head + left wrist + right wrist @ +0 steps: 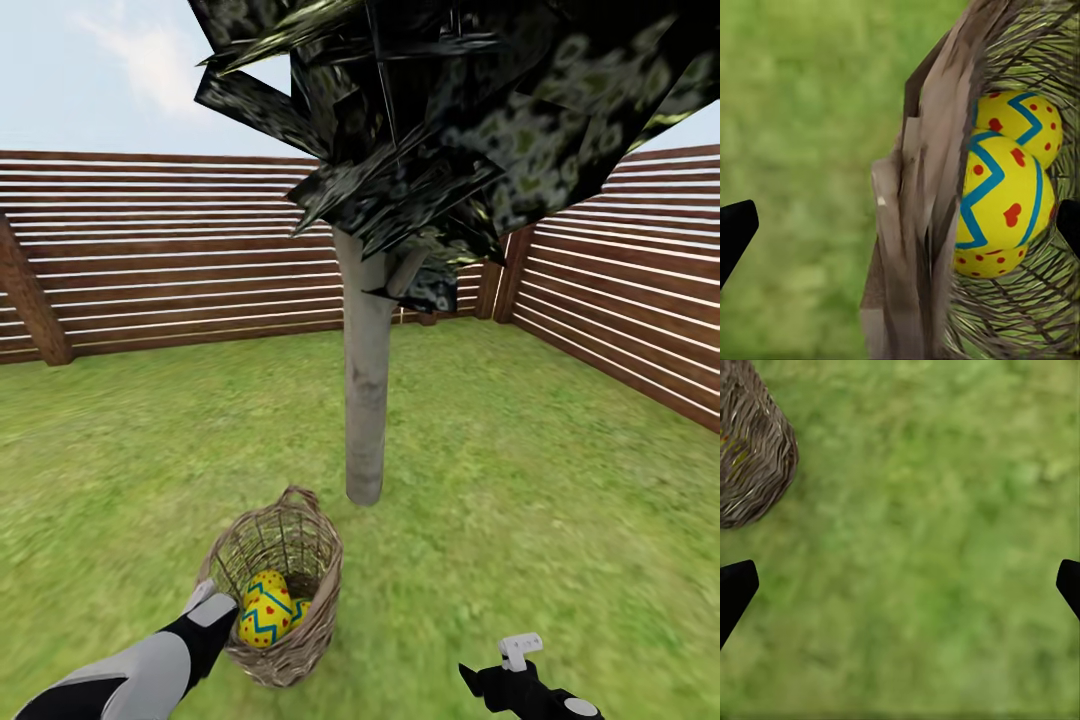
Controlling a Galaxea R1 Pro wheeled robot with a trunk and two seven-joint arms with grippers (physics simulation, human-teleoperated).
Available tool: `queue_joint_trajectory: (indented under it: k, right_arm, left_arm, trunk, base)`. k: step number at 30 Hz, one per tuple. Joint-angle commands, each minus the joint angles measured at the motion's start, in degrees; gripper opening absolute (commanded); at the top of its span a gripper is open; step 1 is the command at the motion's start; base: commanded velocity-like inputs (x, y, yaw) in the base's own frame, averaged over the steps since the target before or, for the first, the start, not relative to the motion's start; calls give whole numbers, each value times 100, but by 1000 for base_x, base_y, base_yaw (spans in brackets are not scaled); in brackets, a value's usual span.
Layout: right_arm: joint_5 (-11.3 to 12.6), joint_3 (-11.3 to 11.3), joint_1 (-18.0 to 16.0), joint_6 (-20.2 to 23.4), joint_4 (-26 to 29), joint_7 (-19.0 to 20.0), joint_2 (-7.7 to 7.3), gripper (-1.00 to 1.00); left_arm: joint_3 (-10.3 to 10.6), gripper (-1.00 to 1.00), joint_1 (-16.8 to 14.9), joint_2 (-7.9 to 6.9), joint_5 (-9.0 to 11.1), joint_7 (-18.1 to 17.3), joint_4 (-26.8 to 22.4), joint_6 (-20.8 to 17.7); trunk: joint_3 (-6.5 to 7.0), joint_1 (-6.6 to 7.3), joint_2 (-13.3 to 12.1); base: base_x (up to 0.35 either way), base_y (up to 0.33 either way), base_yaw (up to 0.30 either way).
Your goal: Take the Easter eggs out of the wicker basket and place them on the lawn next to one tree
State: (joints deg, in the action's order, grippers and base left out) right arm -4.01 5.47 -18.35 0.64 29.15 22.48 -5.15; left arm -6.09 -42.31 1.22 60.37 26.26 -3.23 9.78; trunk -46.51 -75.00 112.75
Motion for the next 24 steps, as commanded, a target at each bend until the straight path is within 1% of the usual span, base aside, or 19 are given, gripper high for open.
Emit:
queue_joint_trajectory:
  k: [1,2,5,7,18,19,21,24]
  right_arm:
    - [-43,42,-2,7,4,46,5,100]
    - [-42,42,-2,7,6,46,5,100]
    - [-45,42,-2,7,7,46,5,100]
    - [-40,42,-2,7,10,46,5,100]
    - [-46,42,-2,7,4,46,5,100]
    - [-46,42,-2,7,5,46,5,100]
    - [-44,42,-2,7,4,46,5,100]
    - [-45,42,-2,7,4,46,5,100]
  left_arm:
    - [-49,100,-7,-4,-8,29,-39,24]
    - [-50,100,-12,-24,-8,42,-104,21]
    - [-52,100,-14,-166,4,51,-155,3]
    - [-57,100,-14,-189,8,53,-159,-10]
    - [-86,100,-5,-223,35,54,-147,-28]
    - [-88,100,0,-286,38,54,-137,-28]
    - [-91,100,2,-368,42,54,-117,-29]
    - [-93,100,25,-446,49,54,-89,-29]
  trunk:
    - [13,23,-39]
    - [31,45,-79]
    - [85,111,-200]
    - [121,155,-280]
    - [318,397,-721]
    - [336,419,-761]
    - [372,463,-841]
    - [426,529,-962]
  base:
    - [0,0,0]
    - [0,0,0]
    - [0,0,0]
    - [0,0,0]
    - [0,0,0]
    - [0,0,0]
    - [0,0,0]
    - [0,0,0]
